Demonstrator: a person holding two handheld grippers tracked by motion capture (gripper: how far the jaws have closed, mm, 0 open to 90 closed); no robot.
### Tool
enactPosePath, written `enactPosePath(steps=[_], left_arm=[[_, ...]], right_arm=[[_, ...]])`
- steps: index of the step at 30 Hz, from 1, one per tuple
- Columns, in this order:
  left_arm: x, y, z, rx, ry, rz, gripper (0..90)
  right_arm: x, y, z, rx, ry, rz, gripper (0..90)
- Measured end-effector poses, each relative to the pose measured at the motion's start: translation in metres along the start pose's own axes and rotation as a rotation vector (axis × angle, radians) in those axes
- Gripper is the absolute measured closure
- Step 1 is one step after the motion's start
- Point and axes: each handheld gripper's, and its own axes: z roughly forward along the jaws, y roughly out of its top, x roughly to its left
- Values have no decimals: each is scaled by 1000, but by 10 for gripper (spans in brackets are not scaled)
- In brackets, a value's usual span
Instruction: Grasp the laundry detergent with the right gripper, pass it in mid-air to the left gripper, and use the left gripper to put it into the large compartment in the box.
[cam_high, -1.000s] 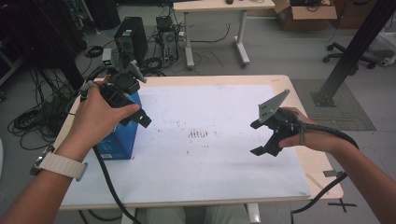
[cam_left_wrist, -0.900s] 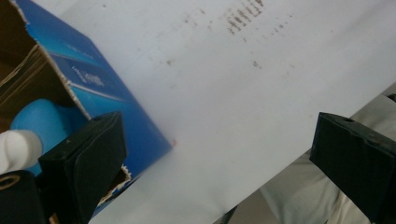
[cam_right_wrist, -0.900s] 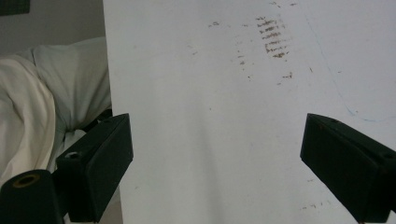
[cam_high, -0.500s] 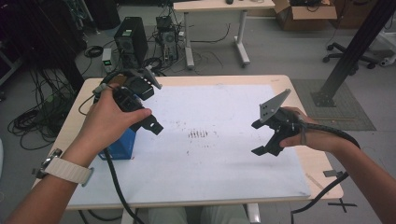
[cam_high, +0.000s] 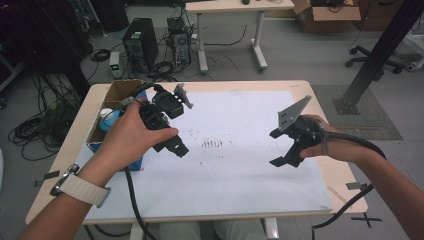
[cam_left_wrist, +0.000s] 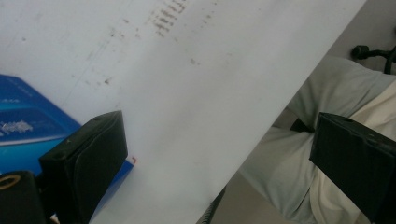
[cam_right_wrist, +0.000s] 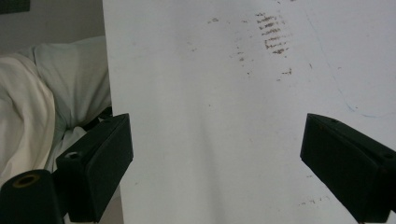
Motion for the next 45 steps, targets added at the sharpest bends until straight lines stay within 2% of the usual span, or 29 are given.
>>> enactPosePath(steps=[3, 10, 45], left_arm=[[-2, 1, 1, -5, -14, 13, 45], [-3, 1, 1, 1, -11, 20, 44], [3, 4, 2, -24, -31, 19, 45]], right_arm=[[1, 0, 1, 1, 4, 1, 94], [2, 2, 1, 1, 3, -3, 94], [1, 5, 10, 4, 18, 1, 94]])
